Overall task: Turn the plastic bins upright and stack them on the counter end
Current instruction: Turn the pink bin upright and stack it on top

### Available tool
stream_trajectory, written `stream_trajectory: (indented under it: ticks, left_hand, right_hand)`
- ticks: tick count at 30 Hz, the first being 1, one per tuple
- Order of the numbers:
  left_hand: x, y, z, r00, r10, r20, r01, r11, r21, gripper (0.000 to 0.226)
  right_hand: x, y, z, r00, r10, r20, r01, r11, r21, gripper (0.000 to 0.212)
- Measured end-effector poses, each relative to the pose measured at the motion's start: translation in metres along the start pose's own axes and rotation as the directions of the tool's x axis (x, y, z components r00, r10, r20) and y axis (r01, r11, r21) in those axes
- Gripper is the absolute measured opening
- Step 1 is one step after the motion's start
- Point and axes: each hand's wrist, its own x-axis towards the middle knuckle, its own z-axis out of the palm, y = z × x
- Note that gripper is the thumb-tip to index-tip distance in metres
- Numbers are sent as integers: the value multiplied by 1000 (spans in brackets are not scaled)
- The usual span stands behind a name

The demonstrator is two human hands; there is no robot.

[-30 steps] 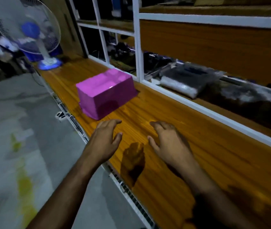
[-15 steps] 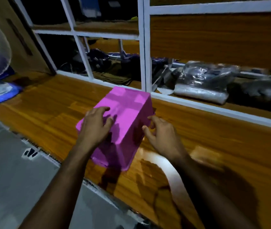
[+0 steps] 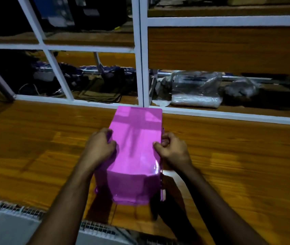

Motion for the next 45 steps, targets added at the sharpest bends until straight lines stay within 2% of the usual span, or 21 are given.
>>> stream_trajectory:
  ticks: [3, 8, 11, 16, 19, 22, 24, 26, 27, 29, 30, 32, 37, 42, 45]
  left_hand:
    - [-8, 11, 9, 1000, 27, 8, -26, 995, -97, 53]
    - [-22, 41, 25, 994, 84, 77, -66, 974, -215, 62]
    - [-32, 63, 37, 986, 73, 148, -16, 935, -355, 55]
    - [-46, 90, 65, 928, 117, 354, 160, 733, -661, 66]
    - [-55, 108, 72, 918, 144, 369, 177, 685, -707, 67]
    - [-61, 128, 67, 914, 198, 355, 149, 649, -746, 91]
    - [-57, 137, 61, 921, 199, 335, 120, 673, -730, 98]
    - [-55, 144, 59, 936, 189, 298, 86, 697, -712, 93]
    - [-56, 147, 59, 945, 182, 272, 71, 697, -713, 90]
    - [-59, 150, 60, 958, 177, 224, 47, 678, -734, 81]
    - [-60, 149, 61, 961, 183, 208, 34, 669, -742, 76]
    - [-62, 150, 61, 962, 193, 193, 18, 661, -750, 66]
    - [-73, 157, 60, 952, 227, 204, 24, 611, -791, 35]
    - [-85, 151, 73, 944, 249, 218, 10, 638, -770, 49]
    - [-91, 149, 82, 944, 240, 228, 16, 655, -755, 49]
  right_hand:
    - [-1, 8, -13, 999, 27, -40, -29, 998, -49, 34]
    - [-9, 17, -60, 996, 1, -86, -9, 996, -90, 42]
    - [-11, 13, -89, 989, -43, -145, 23, 990, -137, 41]
    - [-15, -5, -125, 963, -192, -192, 163, 974, -156, 53]
    - [-16, -8, -133, 958, -262, -122, 241, 957, -163, 48]
    - [-22, -5, -139, 946, -323, -18, 320, 942, -105, 43]
    - [-23, -4, -141, 942, -337, -4, 336, 941, -44, 40]
    - [-24, 1, -143, 951, -307, -27, 306, 952, -22, 39]
    - [-23, 9, -145, 960, -271, -72, 266, 961, -77, 40]
    - [-20, 29, -148, 976, -125, -178, 80, 968, -237, 49]
    - [-19, 38, -149, 980, -21, -197, -21, 977, -211, 52]
    - [-19, 46, -149, 976, 106, -191, -122, 990, -70, 54]
    - [-17, 46, -160, 935, 168, -311, -124, 980, 157, 58]
    - [-13, 46, -168, 929, 236, -285, -166, 954, 248, 65]
    - [-11, 48, -168, 929, 289, -232, -208, 925, 317, 48]
